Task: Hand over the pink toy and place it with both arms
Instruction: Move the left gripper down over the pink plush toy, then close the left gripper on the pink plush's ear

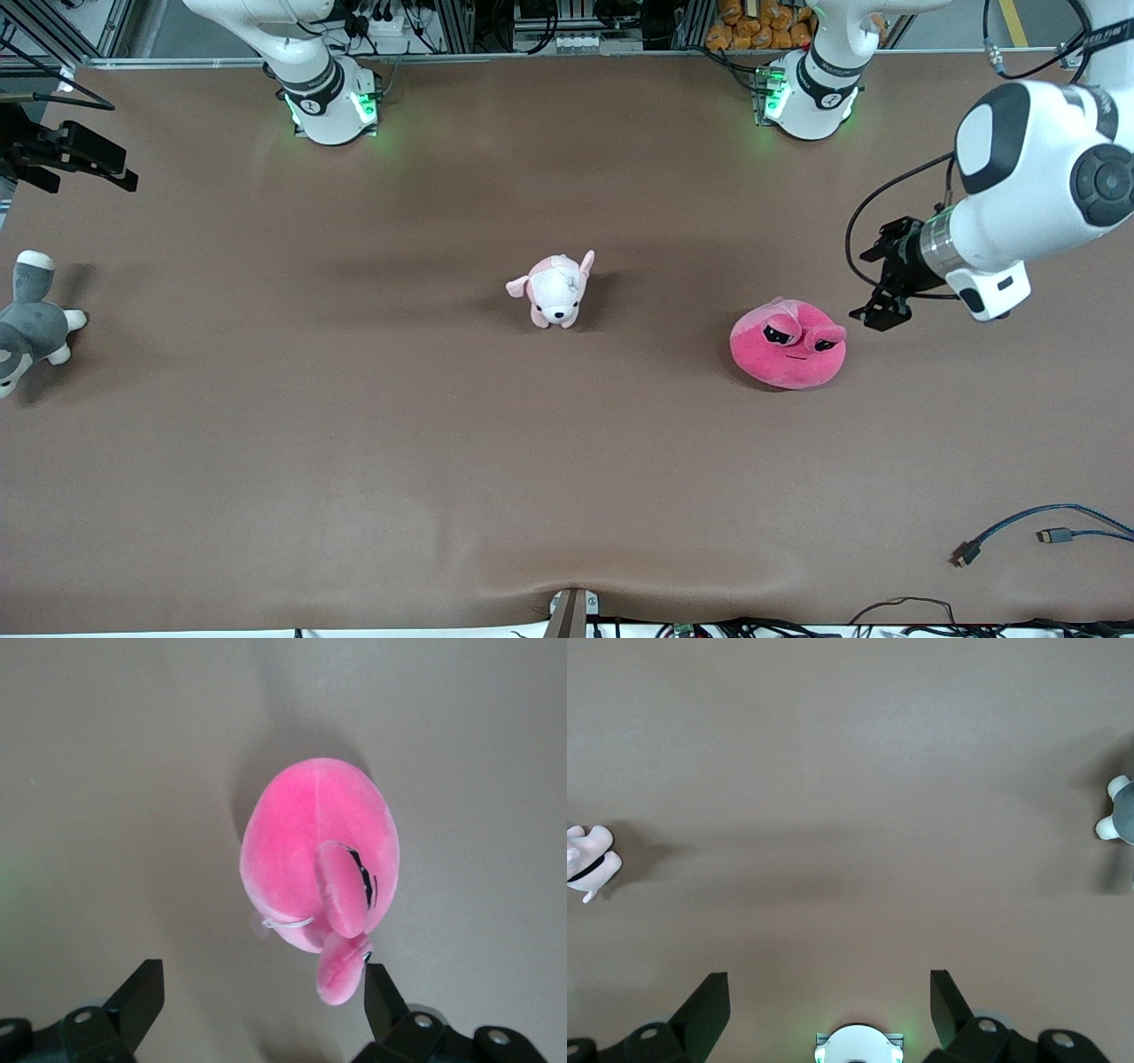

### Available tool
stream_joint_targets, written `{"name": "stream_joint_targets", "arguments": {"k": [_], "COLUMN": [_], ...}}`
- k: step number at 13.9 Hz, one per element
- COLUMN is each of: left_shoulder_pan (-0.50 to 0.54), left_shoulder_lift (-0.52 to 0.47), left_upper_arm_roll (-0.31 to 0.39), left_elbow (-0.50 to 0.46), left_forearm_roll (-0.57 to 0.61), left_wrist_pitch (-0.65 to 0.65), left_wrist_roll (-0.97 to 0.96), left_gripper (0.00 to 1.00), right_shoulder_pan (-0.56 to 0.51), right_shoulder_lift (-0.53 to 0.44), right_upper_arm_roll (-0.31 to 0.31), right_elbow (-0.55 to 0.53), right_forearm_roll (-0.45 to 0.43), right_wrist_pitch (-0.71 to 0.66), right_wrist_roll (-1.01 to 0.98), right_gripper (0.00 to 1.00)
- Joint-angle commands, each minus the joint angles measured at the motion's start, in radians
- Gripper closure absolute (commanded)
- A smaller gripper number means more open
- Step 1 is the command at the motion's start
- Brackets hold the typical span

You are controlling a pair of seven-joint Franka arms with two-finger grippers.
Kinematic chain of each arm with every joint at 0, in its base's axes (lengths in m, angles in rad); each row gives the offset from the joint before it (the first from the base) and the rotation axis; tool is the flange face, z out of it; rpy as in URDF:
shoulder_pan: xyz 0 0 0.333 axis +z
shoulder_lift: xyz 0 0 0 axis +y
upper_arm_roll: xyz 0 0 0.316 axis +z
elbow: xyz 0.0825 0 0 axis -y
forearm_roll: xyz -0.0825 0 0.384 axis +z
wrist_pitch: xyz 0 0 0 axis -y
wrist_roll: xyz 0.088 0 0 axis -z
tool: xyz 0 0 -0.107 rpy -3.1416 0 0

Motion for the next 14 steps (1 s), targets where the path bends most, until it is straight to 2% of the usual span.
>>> {"name": "stream_joint_targets", "arguments": {"k": [1,11,12,14], "left_shoulder_pan": [0.009,0.015,0.023,0.023], "left_shoulder_lift": [0.026,0.147,0.153,0.17], "left_upper_arm_roll": [-0.002,0.0,-0.001,-0.002], "left_elbow": [0.004,0.007,0.007,0.013], "left_forearm_roll": [-0.058,-0.081,-0.081,-0.081], "left_wrist_pitch": [0.035,0.124,0.132,0.138], "left_wrist_roll": [-0.031,-0.08,-0.077,-0.077], "left_gripper": [0.0,0.0,0.02,0.12], "right_shoulder_pan": [-0.004,0.002,0.006,-0.001], "right_shoulder_lift": [0.007,0.007,0.007,0.007], "right_upper_arm_roll": [0.001,0.002,0.002,0.002], "right_elbow": [0.018,0.018,0.018,0.018], "right_forearm_roll": [0.003,0.006,0.006,0.006], "right_wrist_pitch": [-0.012,-0.011,-0.011,-0.012], "right_wrist_roll": [0.001,0.001,0.004,0.001], "right_gripper": [0.0,0.0,0.0,0.0]}}
